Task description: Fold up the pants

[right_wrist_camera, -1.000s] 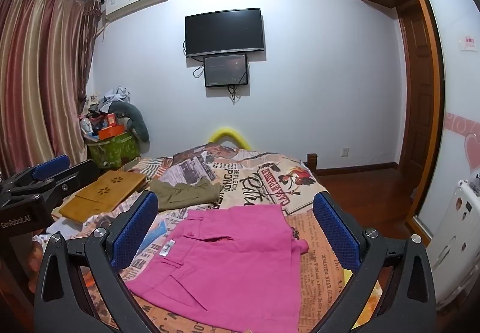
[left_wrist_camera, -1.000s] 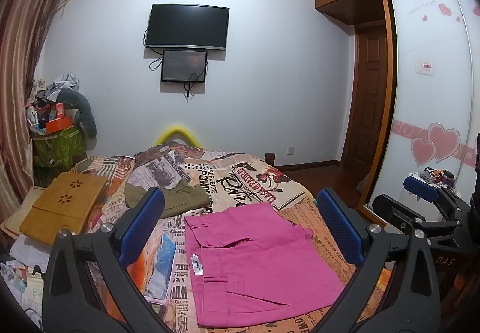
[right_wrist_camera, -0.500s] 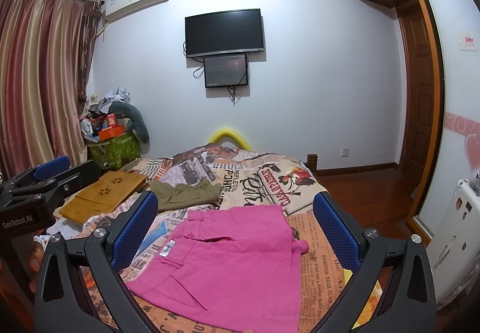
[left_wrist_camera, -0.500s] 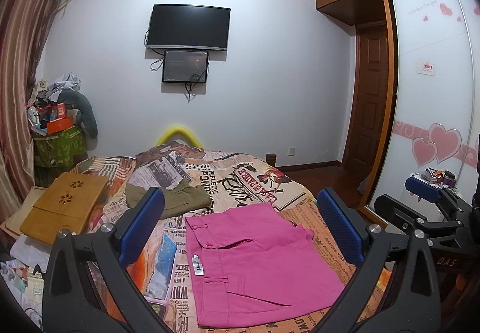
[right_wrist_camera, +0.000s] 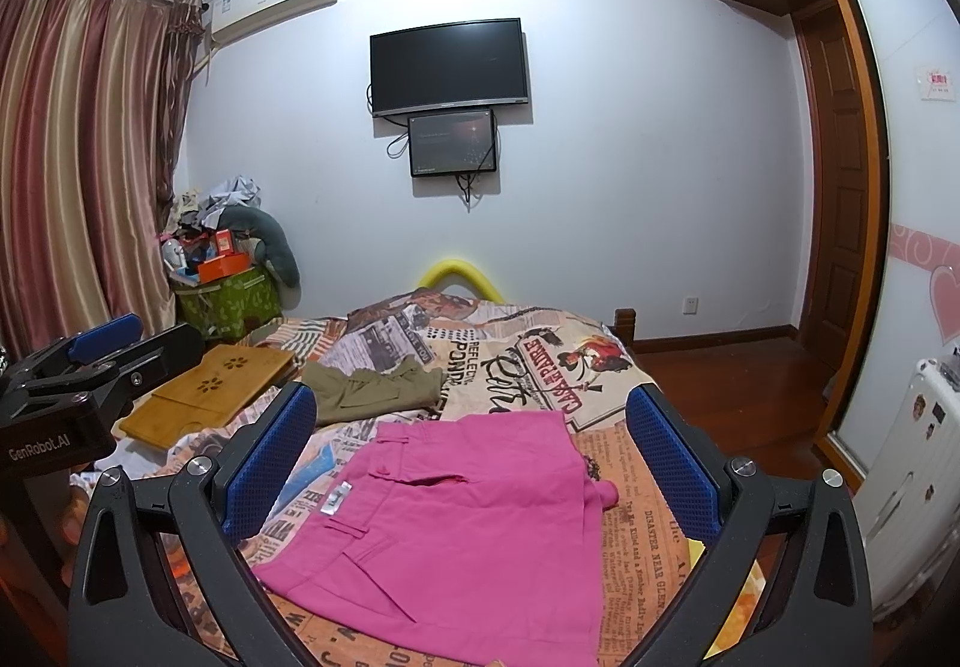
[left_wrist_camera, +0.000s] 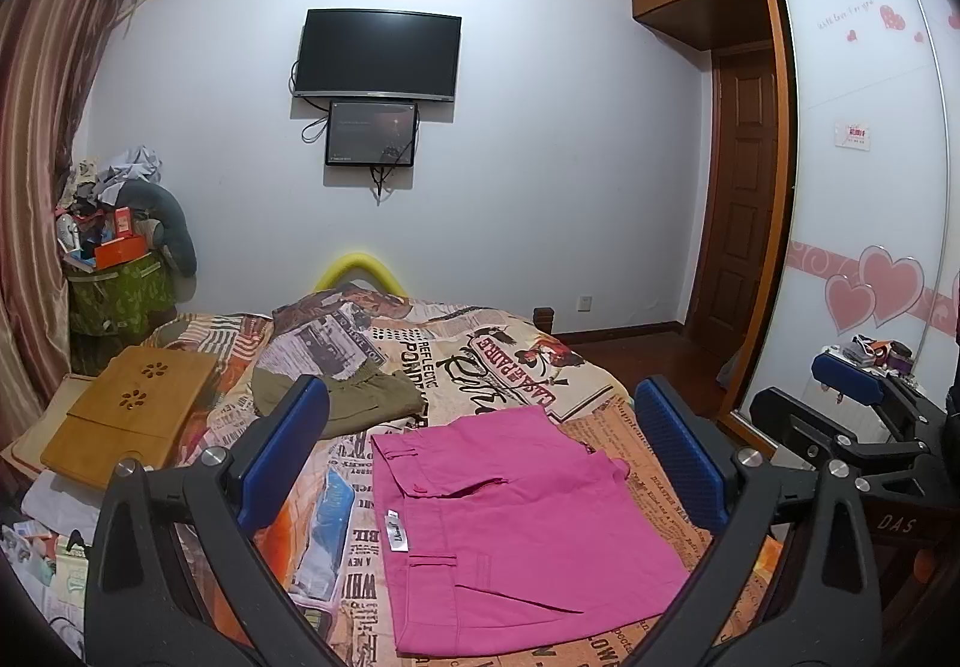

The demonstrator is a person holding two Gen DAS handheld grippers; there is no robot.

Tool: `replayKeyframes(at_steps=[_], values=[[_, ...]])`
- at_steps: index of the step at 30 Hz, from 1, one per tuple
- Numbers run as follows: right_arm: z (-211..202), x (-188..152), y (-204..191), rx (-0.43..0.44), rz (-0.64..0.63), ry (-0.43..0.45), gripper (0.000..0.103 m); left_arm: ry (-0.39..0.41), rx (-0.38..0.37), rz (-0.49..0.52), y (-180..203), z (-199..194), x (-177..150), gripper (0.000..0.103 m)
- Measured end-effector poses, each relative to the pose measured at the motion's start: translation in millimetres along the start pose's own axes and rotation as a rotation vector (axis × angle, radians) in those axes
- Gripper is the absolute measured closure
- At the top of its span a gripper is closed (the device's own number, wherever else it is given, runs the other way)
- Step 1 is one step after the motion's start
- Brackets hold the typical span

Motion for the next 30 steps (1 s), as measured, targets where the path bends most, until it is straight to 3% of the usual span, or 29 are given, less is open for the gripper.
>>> replayKeyframes(at_steps=[30], values=[[-3.0, 8.5, -4.0, 0.001, -0.002, 0.000, 0.000, -0.007, 0.004, 0.003, -2.6, 0.1, 0.1, 0.000]])
Point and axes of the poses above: each gripper's, at about its wrist camera, not at the fingertips, and z roughly the way its jaws point, y to its right, x to its top, the point moved 7 cm from there along z, roughly the way its jaws point, and after that the axes turned 8 degrees about -y, right-handed, at the moved point
